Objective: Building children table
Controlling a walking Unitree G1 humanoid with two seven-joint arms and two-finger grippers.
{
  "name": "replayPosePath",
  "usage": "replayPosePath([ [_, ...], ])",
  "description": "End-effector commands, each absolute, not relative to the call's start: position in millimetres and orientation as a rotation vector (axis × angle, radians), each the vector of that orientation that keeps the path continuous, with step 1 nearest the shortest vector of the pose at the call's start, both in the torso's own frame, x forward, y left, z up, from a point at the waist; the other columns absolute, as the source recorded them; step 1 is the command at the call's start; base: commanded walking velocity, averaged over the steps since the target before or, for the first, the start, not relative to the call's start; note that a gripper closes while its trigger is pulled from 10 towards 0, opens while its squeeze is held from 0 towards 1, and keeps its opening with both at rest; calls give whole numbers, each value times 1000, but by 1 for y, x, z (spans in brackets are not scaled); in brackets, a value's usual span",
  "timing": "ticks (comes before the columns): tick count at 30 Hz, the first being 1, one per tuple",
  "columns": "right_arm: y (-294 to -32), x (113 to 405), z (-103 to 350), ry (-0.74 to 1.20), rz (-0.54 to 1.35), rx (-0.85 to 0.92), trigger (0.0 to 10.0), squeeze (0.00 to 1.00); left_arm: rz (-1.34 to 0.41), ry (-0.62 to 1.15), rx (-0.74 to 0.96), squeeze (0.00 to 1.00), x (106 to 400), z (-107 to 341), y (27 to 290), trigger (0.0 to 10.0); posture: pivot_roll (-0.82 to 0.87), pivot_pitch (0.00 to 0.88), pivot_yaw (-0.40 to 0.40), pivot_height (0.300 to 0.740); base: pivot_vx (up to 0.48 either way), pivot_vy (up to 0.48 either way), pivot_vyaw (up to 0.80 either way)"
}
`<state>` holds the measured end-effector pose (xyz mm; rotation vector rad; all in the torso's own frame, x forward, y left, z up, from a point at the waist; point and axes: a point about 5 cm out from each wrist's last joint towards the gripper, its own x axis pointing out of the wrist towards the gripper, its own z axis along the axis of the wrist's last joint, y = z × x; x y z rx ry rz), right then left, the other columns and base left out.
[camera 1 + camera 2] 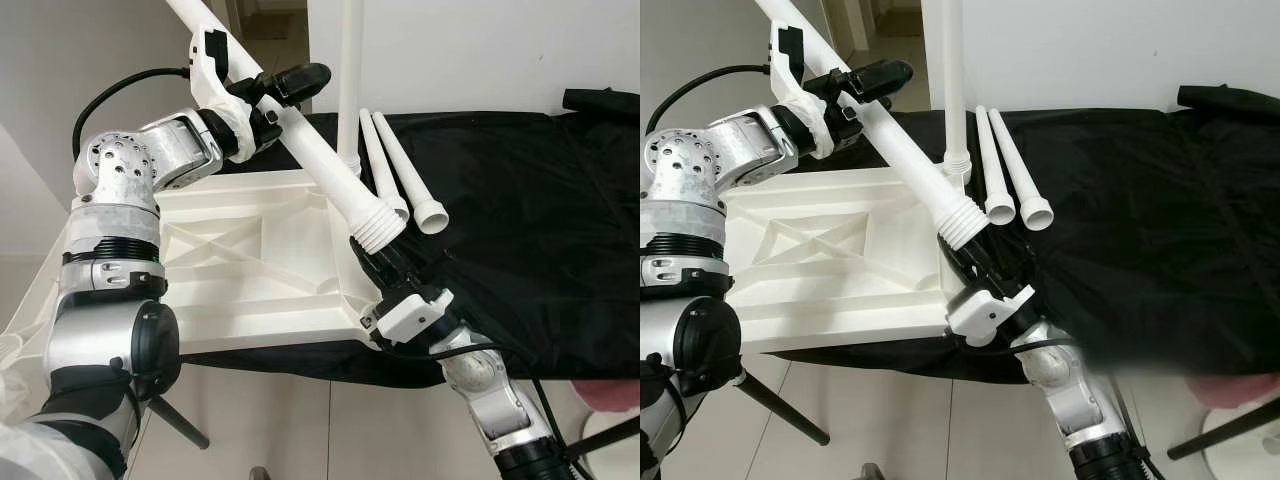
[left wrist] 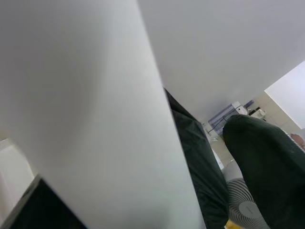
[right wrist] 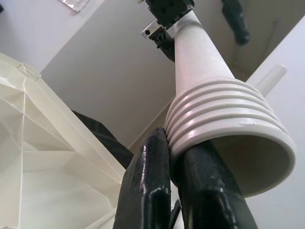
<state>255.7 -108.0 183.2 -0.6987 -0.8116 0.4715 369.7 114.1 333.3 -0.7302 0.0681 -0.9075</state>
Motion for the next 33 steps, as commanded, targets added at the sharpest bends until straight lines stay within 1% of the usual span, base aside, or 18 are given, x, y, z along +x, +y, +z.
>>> replayPosePath([
  [1, -111, 255, 183, -815, 444, -703, 10000, 0, -1073, -29, -747, 0, 364, 344, 115, 4039, -54, 22, 120, 740, 0, 0, 0],
  [2, -111, 255, 183, -815, 444, -703, 10000, 0, -1073, -29, -747, 0, 364, 344, 115, 4039, -54, 22, 120, 740, 0, 0, 0],
  [3, -112, 256, 183, -811, 439, -705, 10000, 0, -1071, -27, -753, 0, 364, 343, 115, 0, -54, 19, 120, 740, 0, 0, 0],
  [15, -110, 256, 177, -822, 381, -683, 10000, 0, -1058, -18, -768, 0, 367, 344, 119, 0, -42, 5, 113, 740, 0, 0, 0],
  [16, -111, 253, 174, -825, 368, -658, 10000, 1000, -1055, -7, -779, 0, 368, 343, 120, 0, -37, 1, 113, 740, 0, 0, 0],
  [17, -111, 253, 174, -825, 368, -658, 10000, 1000, -1055, -7, -779, 0, 368, 343, 120, 0, -37, 1, 113, 740, 0, 0, 0],
  [18, -111, 252, 172, -825, 360, -640, 10000, 1000, -1054, 0, -788, 0, 368, 343, 121, 667, -37, 1, 113, 740, 0, 0, 0],
  [20, -111, 252, 172, -825, 360, -640, 10000, 1000, -1054, 0, -788, 0, 368, 343, 121, 667, -37, 1, 113, 740, 0, 0, 0],
  [21, -114, 249, 167, -820, 329, -631, 10000, 1000, -1039, 16, -792, 0, 370, 341, 123, 10000, -34, 0, 116, 740, 0, 0, 0],
  [26, -119, 242, 159, -808, 289, -640, 10000, 1000, -1019, 32, -804, 0, 372, 340, 127, 10000, -36, 1, 123, 740, 0, 0, 0],
  [27, -122, 238, 153, -790, 290, -652, 10000, 0, -992, 38, -807, 0, 375, 340, 130, 10000, -38, 4, 127, 740, 0, 0, 0],
  [33, -136, 229, 136, -701, 274, -661, 10000, 0, -913, 42, -815, 0, 383, 337, 138, 10000, -43, 11, 131, 740, 0, 0, 0],
])
